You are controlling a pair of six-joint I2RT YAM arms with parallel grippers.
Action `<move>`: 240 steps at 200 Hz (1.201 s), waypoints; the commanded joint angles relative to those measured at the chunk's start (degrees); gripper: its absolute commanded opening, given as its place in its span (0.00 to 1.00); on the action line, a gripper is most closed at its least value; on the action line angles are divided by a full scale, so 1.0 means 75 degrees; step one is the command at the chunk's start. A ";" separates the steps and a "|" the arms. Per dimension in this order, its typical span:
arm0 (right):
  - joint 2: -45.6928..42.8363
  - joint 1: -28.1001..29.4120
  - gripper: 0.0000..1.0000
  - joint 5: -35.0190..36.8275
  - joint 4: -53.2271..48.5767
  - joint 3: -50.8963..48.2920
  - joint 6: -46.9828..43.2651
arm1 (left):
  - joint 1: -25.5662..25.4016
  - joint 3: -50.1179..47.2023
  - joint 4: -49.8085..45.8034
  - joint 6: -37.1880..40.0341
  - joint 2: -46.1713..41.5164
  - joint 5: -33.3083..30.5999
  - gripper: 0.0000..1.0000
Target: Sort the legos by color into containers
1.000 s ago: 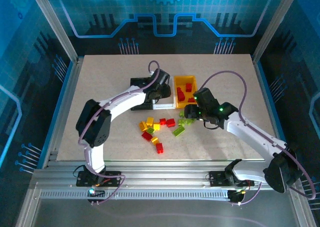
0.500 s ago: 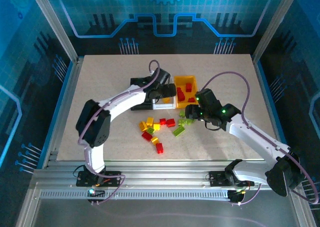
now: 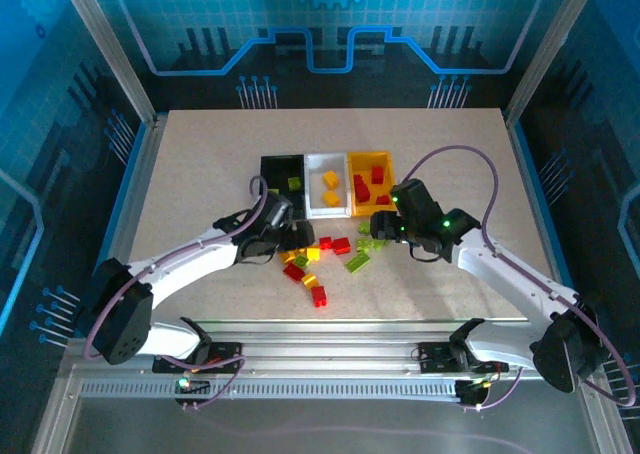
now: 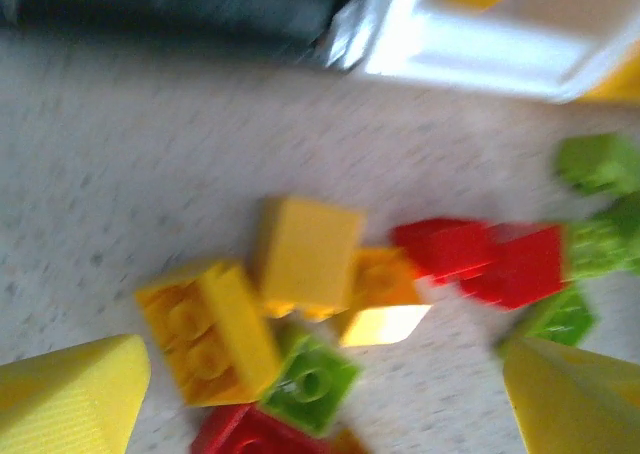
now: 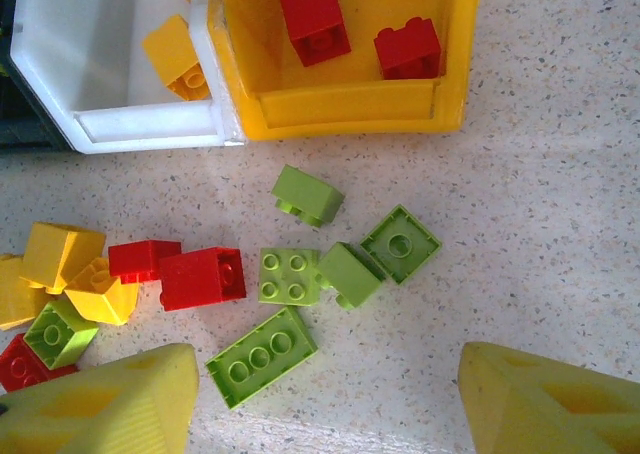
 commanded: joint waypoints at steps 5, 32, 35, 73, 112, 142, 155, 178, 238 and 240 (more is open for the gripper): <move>0.0129 -0.0098 0.71 -0.0114 0.0179 -0.0005 0.0174 | 0.0417 -0.0706 0.1060 -0.0383 -0.0218 0.1054 0.91; 0.0155 -0.0098 0.71 -0.0095 0.0144 0.0077 0.0177 | 0.0660 -0.0856 0.1195 -0.0521 -0.0029 0.1119 0.87; 0.0147 -0.0097 0.71 -0.0095 0.0144 0.0074 0.0177 | 0.0668 -0.0866 0.1182 -0.0530 -0.0002 0.1087 0.86; 0.0076 -0.0098 0.71 -0.0037 0.0058 0.0096 0.0131 | 0.0913 -0.1073 0.1378 -0.0604 0.0382 0.0979 0.75; 0.0063 -0.0098 0.71 0.0004 0.0015 0.0123 0.0118 | 0.0917 -0.1080 0.1501 -0.0668 0.0639 0.1042 0.60; 0.0107 -0.0097 0.71 0.0010 0.0059 0.0115 0.0119 | 0.0905 -0.1244 0.1583 -0.0716 0.0815 0.1077 0.53; 0.0140 -0.0112 0.71 0.0001 0.0072 0.0113 0.0128 | 0.0909 -0.1324 0.1648 -0.0771 0.0942 0.1062 0.49; 0.0153 -0.0108 0.71 -0.0018 0.0120 0.0091 0.0165 | 0.0904 -0.1431 0.1793 -0.0879 0.0958 0.1062 0.42; 0.0189 -0.0110 0.71 0.0000 0.0115 0.0097 0.0165 | 0.0904 -0.1405 0.1355 -0.0682 0.0563 0.0936 0.35; 0.0191 -0.0110 0.71 -0.0001 0.0119 0.0093 0.0165 | 0.0912 -0.1401 0.1341 -0.0674 0.0536 0.0925 0.34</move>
